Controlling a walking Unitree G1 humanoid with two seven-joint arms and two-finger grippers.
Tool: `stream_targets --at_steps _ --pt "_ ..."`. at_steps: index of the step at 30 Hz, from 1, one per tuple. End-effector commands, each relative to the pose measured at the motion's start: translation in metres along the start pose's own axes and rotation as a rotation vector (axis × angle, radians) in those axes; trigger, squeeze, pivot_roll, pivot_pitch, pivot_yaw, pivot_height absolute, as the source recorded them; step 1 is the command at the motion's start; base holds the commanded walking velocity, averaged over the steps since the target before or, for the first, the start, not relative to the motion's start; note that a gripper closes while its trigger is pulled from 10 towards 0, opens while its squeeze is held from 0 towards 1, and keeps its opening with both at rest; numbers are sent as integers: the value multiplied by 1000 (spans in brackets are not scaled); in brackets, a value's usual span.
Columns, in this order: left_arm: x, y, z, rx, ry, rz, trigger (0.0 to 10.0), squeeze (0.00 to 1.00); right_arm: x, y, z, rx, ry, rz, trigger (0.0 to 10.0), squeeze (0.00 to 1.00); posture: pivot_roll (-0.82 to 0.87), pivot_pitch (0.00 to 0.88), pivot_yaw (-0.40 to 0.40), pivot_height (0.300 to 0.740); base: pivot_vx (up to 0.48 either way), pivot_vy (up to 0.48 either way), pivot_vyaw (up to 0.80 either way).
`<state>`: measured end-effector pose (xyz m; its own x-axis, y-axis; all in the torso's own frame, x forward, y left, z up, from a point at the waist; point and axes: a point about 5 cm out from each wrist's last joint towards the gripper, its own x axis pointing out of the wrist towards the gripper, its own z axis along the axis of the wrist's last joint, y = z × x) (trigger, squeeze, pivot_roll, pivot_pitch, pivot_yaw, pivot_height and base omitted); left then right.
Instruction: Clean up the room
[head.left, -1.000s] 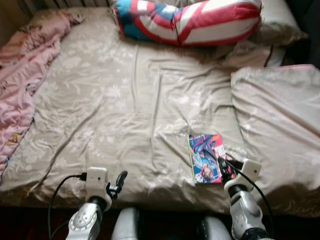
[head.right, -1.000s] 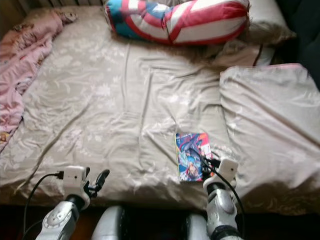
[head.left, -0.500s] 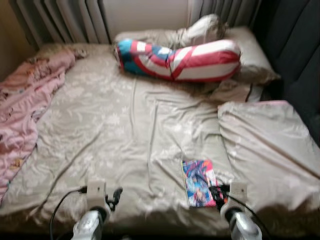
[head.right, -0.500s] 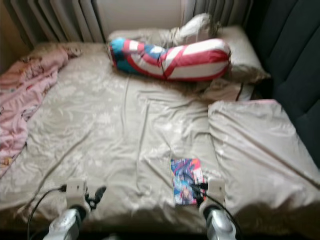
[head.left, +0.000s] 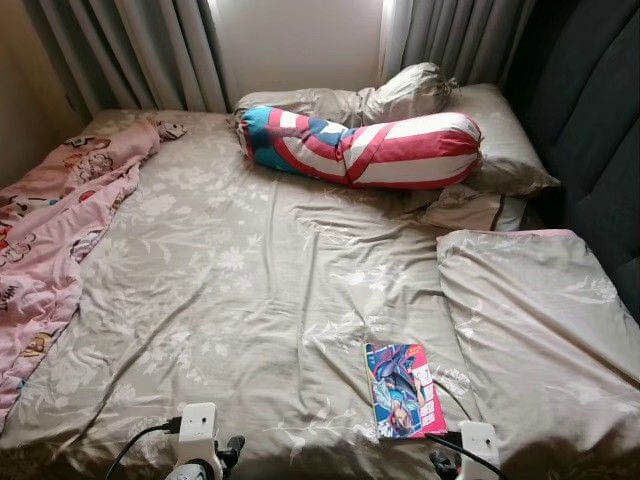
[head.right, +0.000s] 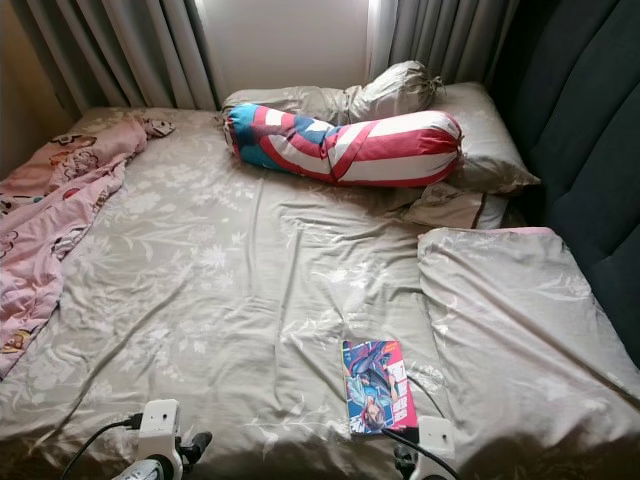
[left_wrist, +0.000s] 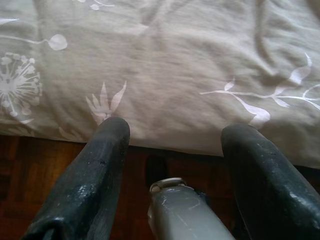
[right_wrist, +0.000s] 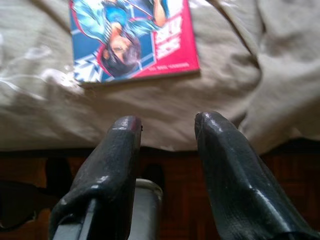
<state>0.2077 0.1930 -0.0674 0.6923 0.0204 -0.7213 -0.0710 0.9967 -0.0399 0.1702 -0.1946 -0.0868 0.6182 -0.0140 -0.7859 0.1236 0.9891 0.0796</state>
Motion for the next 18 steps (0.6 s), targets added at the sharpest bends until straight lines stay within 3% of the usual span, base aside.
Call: stream_targets --at_steps 1,12,18 --pt "0 -1 -3 7 15 10 10000 0 -2 -2 -6 -36 22 0 10000 0 -34 0 -12 740 0 0 0" --pt "1 1 0 12 31 20 10000 0 0 10 -8 -30 25 27 10000 0 -26 0 -8 740 0 0 727" --pt "2 4 5 29 26 22 10000 0 -1 8 -12 12 41 4 10000 0 -26 2 -3 740 0 41 0"
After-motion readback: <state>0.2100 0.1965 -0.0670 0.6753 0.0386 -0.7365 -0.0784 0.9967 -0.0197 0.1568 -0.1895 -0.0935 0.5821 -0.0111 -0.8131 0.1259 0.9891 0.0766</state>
